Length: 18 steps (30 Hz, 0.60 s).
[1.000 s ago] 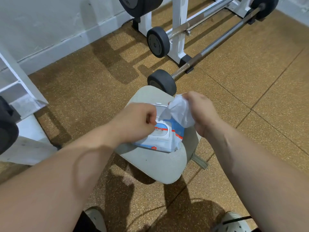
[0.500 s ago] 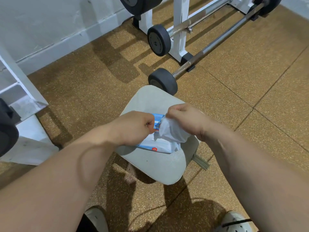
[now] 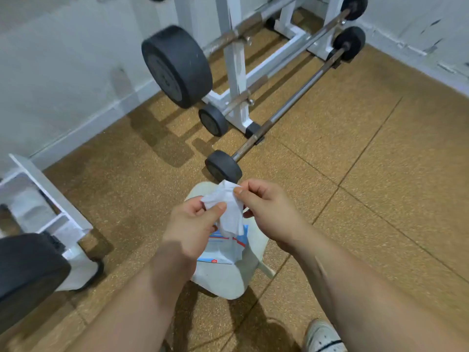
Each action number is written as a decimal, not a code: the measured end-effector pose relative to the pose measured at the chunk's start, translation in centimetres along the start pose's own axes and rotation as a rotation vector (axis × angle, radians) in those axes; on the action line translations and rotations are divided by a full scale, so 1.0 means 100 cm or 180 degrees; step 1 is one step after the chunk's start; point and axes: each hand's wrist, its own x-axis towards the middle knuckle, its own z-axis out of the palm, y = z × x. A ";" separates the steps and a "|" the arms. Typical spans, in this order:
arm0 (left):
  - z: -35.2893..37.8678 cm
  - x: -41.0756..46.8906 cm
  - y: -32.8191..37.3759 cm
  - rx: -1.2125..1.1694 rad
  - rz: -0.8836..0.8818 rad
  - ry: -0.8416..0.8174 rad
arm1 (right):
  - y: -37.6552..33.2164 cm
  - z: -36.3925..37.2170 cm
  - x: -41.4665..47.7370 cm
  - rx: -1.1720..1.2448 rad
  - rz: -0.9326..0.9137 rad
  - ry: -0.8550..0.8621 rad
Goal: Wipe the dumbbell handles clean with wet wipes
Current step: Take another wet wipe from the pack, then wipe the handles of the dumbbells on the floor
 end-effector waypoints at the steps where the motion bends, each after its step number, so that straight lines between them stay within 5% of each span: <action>1: 0.003 -0.015 0.020 -0.0132 0.0002 0.0090 | -0.021 -0.007 -0.010 0.0023 0.0032 -0.0006; 9: 0.006 -0.181 0.196 -0.0672 -0.0256 0.0215 | -0.216 -0.044 -0.130 0.0429 0.0226 -0.0078; 12: 0.000 -0.247 0.246 -0.0643 -0.0210 0.0688 | -0.277 -0.049 -0.174 0.0459 0.0266 -0.0155; 18: -0.039 -0.384 0.288 -0.0741 0.0043 0.1566 | -0.371 -0.020 -0.243 0.0706 0.0510 -0.1358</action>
